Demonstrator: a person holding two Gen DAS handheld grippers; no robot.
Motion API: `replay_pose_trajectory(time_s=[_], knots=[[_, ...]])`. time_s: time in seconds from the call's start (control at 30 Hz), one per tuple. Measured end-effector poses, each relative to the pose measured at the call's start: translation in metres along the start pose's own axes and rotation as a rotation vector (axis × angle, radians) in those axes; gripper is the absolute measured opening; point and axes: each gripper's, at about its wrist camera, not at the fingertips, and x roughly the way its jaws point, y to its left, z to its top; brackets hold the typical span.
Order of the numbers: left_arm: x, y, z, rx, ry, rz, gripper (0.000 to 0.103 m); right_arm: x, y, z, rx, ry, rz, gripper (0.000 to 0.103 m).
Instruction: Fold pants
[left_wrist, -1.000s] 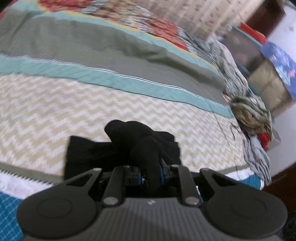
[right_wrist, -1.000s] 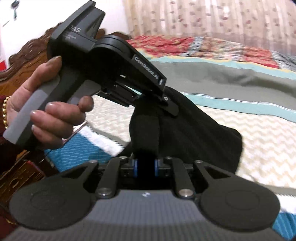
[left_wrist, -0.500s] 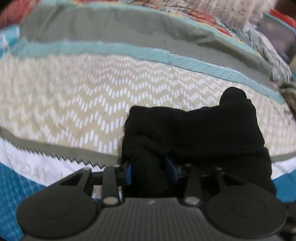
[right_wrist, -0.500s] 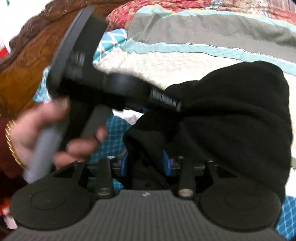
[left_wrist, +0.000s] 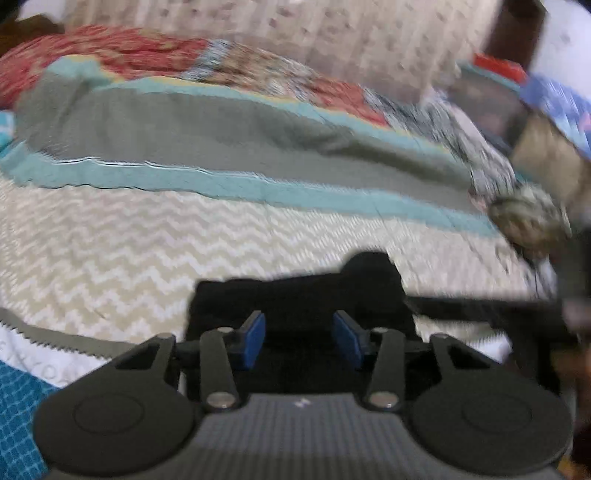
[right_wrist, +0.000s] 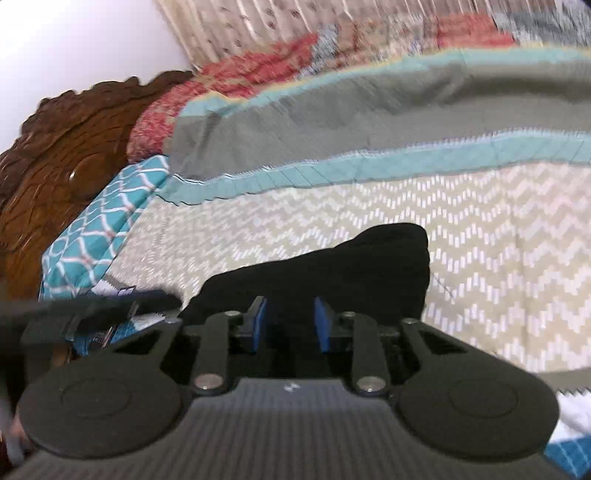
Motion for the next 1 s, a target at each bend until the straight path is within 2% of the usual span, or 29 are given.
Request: replay_pose_trajectory(time_s=[0.07, 0.13, 0.17, 0.27, 0.37, 0.5, 0.53, 0.57, 0.6, 0.63, 0.67, 0.7, 0.73, 0.77, 0.93, 1.0], knots=[[0.018, -0.001, -0.011, 0.027, 0.068, 0.047, 0.04, 0.02, -0.002, 0.005, 0.001, 0.045, -0.044, 0.031], [0.041, 0.008, -0.024, 0.022, 0.151, 0.104, 0.036, 0.038, -0.007, 0.006, 0.019, 0.085, -0.118, 0.033], [0.048, 0.015, -0.033, 0.02, 0.169, 0.116, 0.033, 0.046, -0.012, 0.006, 0.038, 0.113, -0.142, 0.035], [0.047, 0.017, -0.048, 0.048, 0.121, 0.119, 0.033, 0.06, -0.03, 0.004, 0.124, 0.15, -0.128, 0.038], [0.045, 0.012, -0.045, 0.062, 0.128, 0.143, 0.034, 0.054, -0.027, 0.003, 0.116, 0.146, -0.127, 0.039], [0.035, 0.016, -0.041, 0.037, 0.14, 0.113, 0.035, 0.034, -0.026, 0.006, 0.114, 0.091, -0.1, 0.043], [0.03, 0.02, -0.039, 0.016, 0.136, 0.093, 0.038, 0.025, -0.025, 0.005, 0.108, 0.068, -0.092, 0.044], [0.022, 0.027, -0.037, -0.01, 0.126, 0.076, 0.047, 0.017, -0.026, 0.005, 0.096, 0.045, -0.079, 0.046], [0.013, 0.032, -0.035, -0.034, 0.107, 0.076, 0.063, 0.007, -0.027, 0.001, 0.085, 0.022, -0.066, 0.048], [0.005, 0.038, -0.034, -0.052, 0.083, 0.09, 0.071, -0.007, -0.028, -0.006, 0.077, -0.002, -0.056, 0.054], [-0.003, 0.045, -0.034, -0.069, 0.059, 0.107, 0.088, -0.017, -0.031, -0.012, 0.077, -0.022, -0.044, 0.064], [-0.008, 0.053, -0.033, -0.087, 0.043, 0.112, 0.095, -0.029, -0.035, -0.02, 0.086, -0.042, -0.029, 0.069], [-0.01, 0.062, -0.033, -0.112, 0.041, 0.106, 0.095, -0.039, -0.041, -0.029, 0.104, -0.054, -0.011, 0.077], [-0.008, 0.072, -0.033, -0.15, 0.059, 0.089, 0.096, -0.046, -0.046, -0.037, 0.123, -0.058, 0.006, 0.08], [0.021, 0.097, -0.04, -0.325, 0.153, -0.056, 0.098, -0.05, -0.061, -0.067, 0.203, -0.012, 0.067, 0.082], [0.035, 0.096, -0.044, -0.37, 0.184, -0.114, 0.103, -0.039, -0.061, -0.07, 0.241, 0.003, 0.08, 0.082]])
